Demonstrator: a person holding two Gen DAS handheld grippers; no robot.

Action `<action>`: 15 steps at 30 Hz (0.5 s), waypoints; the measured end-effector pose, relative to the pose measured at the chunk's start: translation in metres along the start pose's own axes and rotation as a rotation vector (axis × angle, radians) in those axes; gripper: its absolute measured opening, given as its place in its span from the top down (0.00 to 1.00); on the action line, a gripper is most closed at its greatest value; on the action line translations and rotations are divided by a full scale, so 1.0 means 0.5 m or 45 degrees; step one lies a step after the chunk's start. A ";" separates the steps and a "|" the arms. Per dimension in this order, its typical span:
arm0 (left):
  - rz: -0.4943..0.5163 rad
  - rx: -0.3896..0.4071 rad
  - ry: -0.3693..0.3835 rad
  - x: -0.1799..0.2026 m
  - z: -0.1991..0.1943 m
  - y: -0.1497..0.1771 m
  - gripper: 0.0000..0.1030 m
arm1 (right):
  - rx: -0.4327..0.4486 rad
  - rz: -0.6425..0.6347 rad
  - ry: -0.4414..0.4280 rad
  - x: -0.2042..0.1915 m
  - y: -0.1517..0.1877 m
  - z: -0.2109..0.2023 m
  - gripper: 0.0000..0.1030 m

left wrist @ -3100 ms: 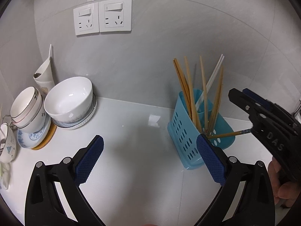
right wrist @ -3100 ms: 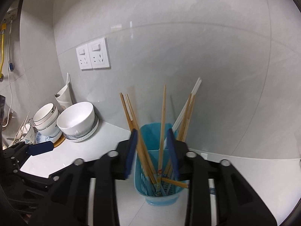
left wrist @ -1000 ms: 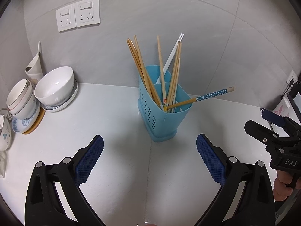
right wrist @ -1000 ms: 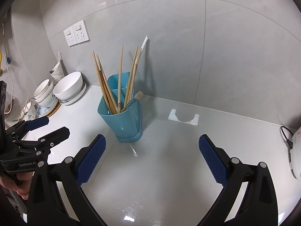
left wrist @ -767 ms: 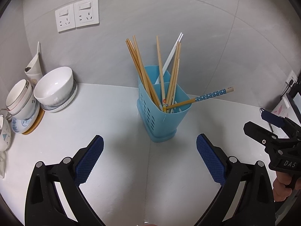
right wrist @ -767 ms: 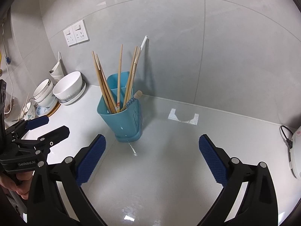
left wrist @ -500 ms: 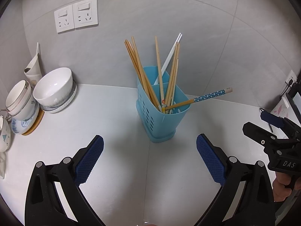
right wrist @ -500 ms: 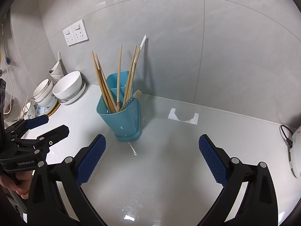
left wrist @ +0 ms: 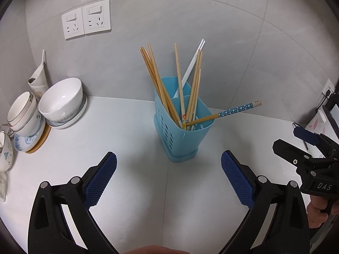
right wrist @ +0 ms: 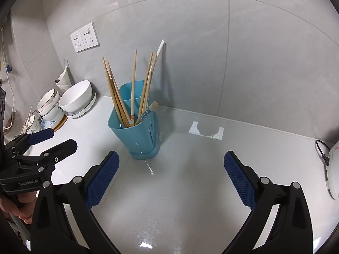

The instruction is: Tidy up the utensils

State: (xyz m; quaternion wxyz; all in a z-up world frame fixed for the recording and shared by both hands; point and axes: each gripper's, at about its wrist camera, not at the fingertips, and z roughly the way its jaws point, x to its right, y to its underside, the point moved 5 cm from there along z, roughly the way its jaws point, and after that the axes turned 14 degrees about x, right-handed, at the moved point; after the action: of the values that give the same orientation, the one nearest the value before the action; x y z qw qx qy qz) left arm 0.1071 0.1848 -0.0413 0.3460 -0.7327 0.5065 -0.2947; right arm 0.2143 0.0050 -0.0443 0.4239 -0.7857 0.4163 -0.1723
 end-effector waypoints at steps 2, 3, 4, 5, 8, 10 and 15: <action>0.005 0.001 0.004 0.002 -0.001 0.000 0.06 | 0.001 -0.001 0.000 0.000 -0.001 0.000 0.08; 0.005 0.002 0.006 0.002 -0.001 0.000 0.06 | 0.000 -0.001 0.001 0.000 0.000 0.000 0.08; 0.003 0.002 0.010 0.003 -0.001 0.000 0.06 | 0.000 -0.001 0.001 0.001 0.000 0.000 0.08; 0.002 0.001 0.011 0.003 -0.002 0.000 0.06 | 0.001 0.000 0.002 0.000 0.000 0.000 0.08; 0.001 0.000 0.012 0.003 -0.001 -0.001 0.06 | -0.002 0.002 0.002 0.001 0.001 0.001 0.08; 0.001 -0.003 0.009 0.003 -0.001 0.000 0.06 | -0.001 0.000 0.001 0.001 0.001 0.001 0.08; -0.005 -0.002 0.005 0.002 -0.002 0.002 0.06 | -0.002 0.003 0.002 0.000 0.003 0.001 0.08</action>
State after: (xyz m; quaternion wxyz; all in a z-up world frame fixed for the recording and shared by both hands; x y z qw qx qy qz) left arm 0.1063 0.1832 -0.0414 0.3437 -0.7335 0.5060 -0.2964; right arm 0.2141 0.0049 -0.0456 0.4231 -0.7855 0.4176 -0.1719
